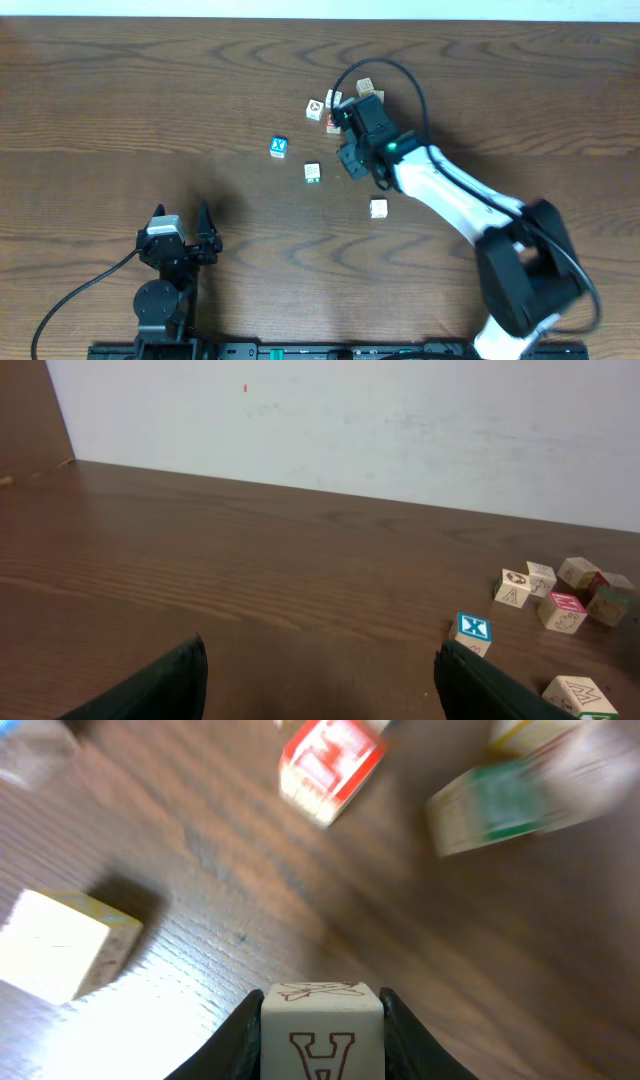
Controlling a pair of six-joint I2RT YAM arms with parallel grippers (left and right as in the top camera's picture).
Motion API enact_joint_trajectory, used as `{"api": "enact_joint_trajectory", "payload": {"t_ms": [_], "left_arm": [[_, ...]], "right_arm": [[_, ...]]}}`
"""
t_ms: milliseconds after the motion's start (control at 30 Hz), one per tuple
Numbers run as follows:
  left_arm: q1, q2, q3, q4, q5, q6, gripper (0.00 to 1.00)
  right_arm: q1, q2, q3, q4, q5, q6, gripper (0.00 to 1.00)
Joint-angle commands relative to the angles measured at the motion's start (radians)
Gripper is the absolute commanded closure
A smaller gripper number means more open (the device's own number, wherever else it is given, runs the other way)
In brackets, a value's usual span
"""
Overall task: Lift 4 blocks
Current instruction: 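Reach the right gripper into the cluster and grasp the A block, then carry the A block back and place it beside the 3 block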
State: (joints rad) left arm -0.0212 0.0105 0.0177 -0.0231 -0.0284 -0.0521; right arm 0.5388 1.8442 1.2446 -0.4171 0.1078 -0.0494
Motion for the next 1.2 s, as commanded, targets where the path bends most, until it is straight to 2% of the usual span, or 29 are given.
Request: {"api": "enact_joint_trajectory", "payload": {"t_ms": [0, 200, 433, 533, 867, 1167], "left_arm": [[0.005, -0.005, -0.014, -0.048, -0.013, -0.002, 0.27], [0.005, -0.005, -0.014, -0.048, -0.013, -0.002, 0.27], [0.005, -0.005, -0.014, -0.048, -0.013, -0.002, 0.27], [0.005, -0.005, -0.014, -0.048, -0.013, -0.002, 0.27], [0.005, -0.005, -0.014, -0.048, -0.013, -0.002, 0.27], [0.005, -0.005, -0.014, -0.048, -0.013, -0.002, 0.27]], "right_arm": [[0.011, -0.095, 0.008, -0.033, 0.106, 0.053, 0.8], [-0.005, -0.174, 0.008, -0.171, 0.187, 0.164, 0.83], [-0.061, -0.199, 0.008, -0.386, 0.203, 0.482, 0.9], [-0.069, -0.199, 0.008, -0.449, 0.202, 0.563, 0.91], [-0.026, -0.198, -0.08, -0.443, 0.198, 0.572, 0.91], [-0.02, -0.198, -0.271, -0.264, 0.093, 0.499, 0.9]]}}
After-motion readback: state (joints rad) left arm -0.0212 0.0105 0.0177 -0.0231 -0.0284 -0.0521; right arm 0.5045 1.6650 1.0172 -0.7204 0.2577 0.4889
